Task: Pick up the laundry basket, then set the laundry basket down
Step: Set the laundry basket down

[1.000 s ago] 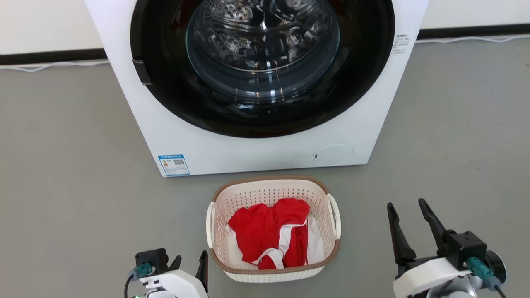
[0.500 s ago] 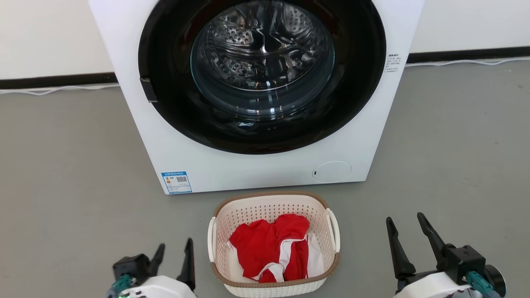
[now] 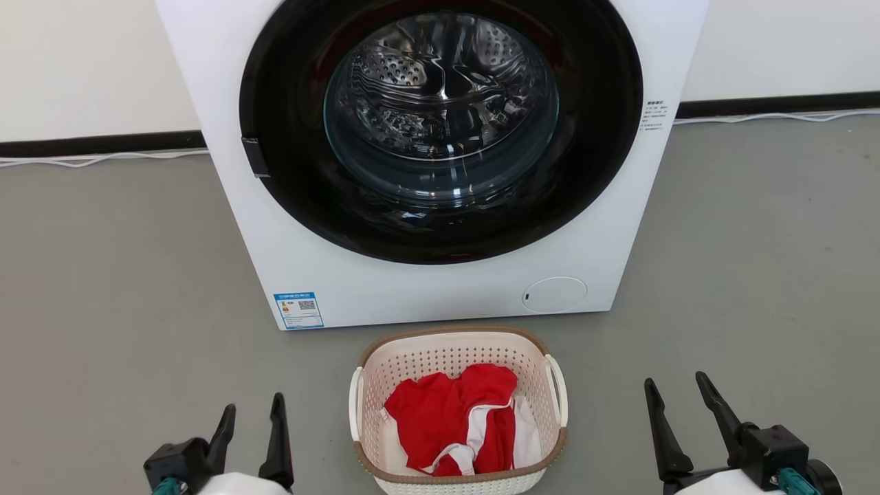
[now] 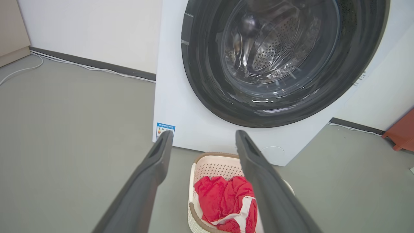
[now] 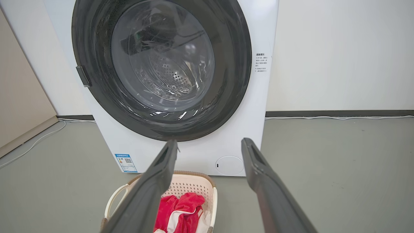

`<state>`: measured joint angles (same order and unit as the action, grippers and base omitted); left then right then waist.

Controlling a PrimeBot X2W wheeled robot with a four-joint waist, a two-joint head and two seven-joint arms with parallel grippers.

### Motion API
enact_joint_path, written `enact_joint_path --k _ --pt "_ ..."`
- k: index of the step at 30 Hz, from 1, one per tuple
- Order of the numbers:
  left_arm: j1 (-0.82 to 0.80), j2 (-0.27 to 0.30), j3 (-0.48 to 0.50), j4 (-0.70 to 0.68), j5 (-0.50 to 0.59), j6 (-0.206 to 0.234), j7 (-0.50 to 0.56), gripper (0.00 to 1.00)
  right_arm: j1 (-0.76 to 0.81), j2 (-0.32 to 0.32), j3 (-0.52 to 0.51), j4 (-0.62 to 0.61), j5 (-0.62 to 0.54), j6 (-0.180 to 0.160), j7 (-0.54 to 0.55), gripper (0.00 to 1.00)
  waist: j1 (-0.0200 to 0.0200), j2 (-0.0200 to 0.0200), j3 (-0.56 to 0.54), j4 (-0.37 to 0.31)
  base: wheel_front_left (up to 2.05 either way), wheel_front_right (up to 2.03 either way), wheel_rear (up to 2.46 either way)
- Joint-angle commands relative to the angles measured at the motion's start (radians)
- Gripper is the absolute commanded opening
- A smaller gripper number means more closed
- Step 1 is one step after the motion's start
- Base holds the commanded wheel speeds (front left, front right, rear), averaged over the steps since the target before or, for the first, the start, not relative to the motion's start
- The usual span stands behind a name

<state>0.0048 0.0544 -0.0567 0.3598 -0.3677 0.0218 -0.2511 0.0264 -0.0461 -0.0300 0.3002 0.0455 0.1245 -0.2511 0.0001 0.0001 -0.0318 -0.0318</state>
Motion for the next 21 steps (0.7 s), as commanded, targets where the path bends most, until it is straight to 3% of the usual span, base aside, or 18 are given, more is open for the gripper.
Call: enact_joint_path --k 1,21 --pt "-0.018 0.003 0.039 -0.028 0.01 -0.003 -0.011 1.0 -0.015 -0.004 0.021 -0.027 -0.003 0.006 -0.011 1.0 -0.0001 -0.0001 -0.003 0.003 0.0 0.0 0.0" --pt "-0.01 -0.001 0.083 0.006 0.017 -0.025 -0.011 1.0 -0.007 -0.004 -0.001 -0.019 -0.014 0.006 -0.011 1.0 -0.0001 -0.0001 -0.014 0.011 0.0 0.0 0.0"
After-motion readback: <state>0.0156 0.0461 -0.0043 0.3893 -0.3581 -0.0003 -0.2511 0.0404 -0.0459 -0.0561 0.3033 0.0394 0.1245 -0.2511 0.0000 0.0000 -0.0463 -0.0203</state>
